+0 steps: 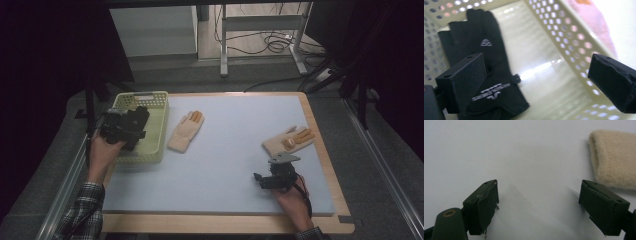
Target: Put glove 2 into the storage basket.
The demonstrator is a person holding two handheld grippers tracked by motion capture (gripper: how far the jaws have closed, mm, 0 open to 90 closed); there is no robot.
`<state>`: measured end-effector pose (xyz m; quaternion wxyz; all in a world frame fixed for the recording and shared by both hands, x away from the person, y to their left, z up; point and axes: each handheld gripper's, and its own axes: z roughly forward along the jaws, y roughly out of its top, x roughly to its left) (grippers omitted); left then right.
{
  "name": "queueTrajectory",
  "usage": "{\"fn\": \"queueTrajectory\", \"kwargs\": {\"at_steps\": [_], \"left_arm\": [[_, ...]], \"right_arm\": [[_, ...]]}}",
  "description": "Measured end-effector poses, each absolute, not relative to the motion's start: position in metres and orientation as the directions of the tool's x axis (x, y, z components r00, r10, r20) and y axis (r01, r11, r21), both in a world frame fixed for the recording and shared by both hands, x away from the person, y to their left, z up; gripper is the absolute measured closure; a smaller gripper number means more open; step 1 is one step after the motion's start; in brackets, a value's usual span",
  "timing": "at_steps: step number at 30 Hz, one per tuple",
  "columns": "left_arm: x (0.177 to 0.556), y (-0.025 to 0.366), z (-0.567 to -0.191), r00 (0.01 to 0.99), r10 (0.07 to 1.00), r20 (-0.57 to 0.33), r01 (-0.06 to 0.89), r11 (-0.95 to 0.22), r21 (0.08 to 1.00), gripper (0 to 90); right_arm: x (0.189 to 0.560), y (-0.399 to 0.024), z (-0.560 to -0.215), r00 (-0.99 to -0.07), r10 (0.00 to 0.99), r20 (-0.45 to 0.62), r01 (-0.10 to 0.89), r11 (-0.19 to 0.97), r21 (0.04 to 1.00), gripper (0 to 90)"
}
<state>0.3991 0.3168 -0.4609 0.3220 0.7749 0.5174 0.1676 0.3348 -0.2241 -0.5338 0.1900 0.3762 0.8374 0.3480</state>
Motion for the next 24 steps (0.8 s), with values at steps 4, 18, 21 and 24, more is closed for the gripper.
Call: {"fn": "queueTrajectory", "kwargs": {"at_steps": [4,18,21,24], "left_arm": [[0.387,0.306,-0.458,0.448,0.891,-0.075,0.663,-0.275,0.696,1.7],[0.329,0.262,-0.454,0.593,0.803,-0.057,0.505,-0.315,0.804,2.1],[0.316,0.249,-0.455,0.622,0.782,-0.039,0.472,-0.335,0.815,2.1],[0.305,0.239,-0.458,0.645,0.764,-0.020,0.440,-0.349,0.827,2.2]], "right_arm": [[0.335,-0.224,-0.534,-0.645,0.762,-0.057,0.498,0.475,0.726,15.7],[0.335,-0.224,-0.534,-0.644,0.763,-0.055,0.500,0.474,0.725,15.7],[0.335,-0.224,-0.534,-0.644,0.763,-0.056,0.499,0.474,0.725,15.7],[0.335,-0.224,-0.534,-0.645,0.762,-0.056,0.499,0.475,0.725,15.6]]}}
